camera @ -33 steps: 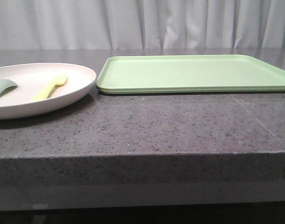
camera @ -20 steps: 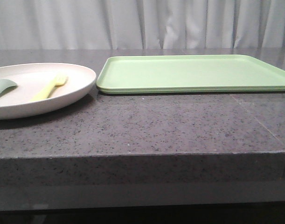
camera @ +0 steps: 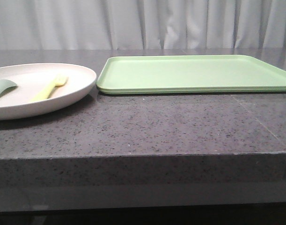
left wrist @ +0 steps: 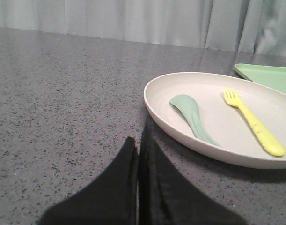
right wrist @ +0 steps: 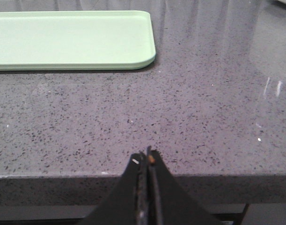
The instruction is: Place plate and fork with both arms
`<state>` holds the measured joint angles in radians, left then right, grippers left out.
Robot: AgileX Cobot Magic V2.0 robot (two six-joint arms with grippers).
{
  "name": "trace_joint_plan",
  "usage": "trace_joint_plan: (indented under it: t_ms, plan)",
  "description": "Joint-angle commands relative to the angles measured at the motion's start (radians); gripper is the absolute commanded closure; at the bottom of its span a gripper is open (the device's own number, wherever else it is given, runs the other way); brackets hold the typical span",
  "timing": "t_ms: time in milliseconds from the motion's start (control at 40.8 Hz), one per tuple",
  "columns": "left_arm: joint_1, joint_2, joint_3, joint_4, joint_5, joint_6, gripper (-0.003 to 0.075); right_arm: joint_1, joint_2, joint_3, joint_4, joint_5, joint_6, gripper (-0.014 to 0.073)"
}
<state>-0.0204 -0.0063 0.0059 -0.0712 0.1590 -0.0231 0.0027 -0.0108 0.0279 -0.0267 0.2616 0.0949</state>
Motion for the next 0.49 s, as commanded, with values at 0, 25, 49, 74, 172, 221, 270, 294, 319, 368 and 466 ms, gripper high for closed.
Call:
trace_joint_plan:
  t_ms: [0, 25, 49, 74, 172, 221, 270, 294, 319, 368, 466]
  plan:
    - [0.002, -0.02, 0.004, -0.001, -0.089, -0.007, 0.0738, -0.007, -0.018, -0.004, -0.009, -0.093, -0.007, 0.0662]
    - [0.002, -0.02, 0.004, -0.001, -0.089, -0.007, 0.0738, -0.007, -0.018, -0.004, -0.009, -0.093, -0.007, 0.0662]
    - [0.002, -0.02, 0.004, -0.001, -0.089, -0.007, 0.0738, -0.007, -0.018, -0.004, -0.009, -0.093, -0.007, 0.0662]
    - [0.002, -0.02, 0.004, -0.001, -0.089, -0.007, 0.0738, -0.007, -0.018, -0.004, -0.009, -0.093, -0.007, 0.0662]
    - [0.002, -0.02, 0.004, -0.001, -0.089, -0.007, 0.0738, -0.007, -0.018, -0.004, -0.008, -0.097, -0.007, 0.0662]
    - [0.002, -0.02, 0.004, -0.001, -0.097, -0.007, 0.0738, -0.007, -0.018, -0.004, -0.008, -0.108, -0.007, 0.0662]
    - [0.002, -0.02, 0.004, -0.001, -0.109, -0.007, 0.0738, -0.007, -0.018, -0.004, -0.008, -0.125, -0.007, 0.0662]
    - [0.002, -0.02, 0.004, -0.001, -0.114, -0.007, 0.0738, -0.007, -0.018, -0.004, -0.008, -0.135, -0.007, 0.0662]
    - [0.002, -0.02, 0.004, -0.001, -0.119, -0.007, 0.0738, -0.007, -0.018, -0.004, -0.008, -0.149, -0.007, 0.0662]
    - [0.002, -0.02, 0.004, -0.001, -0.131, -0.007, 0.0738, -0.007, -0.018, -0.004, -0.008, -0.171, -0.007, 0.0662]
    - [0.002, -0.02, 0.004, -0.001, -0.146, -0.007, 0.0738, -0.007, -0.018, -0.004, -0.008, -0.226, -0.007, 0.0662]
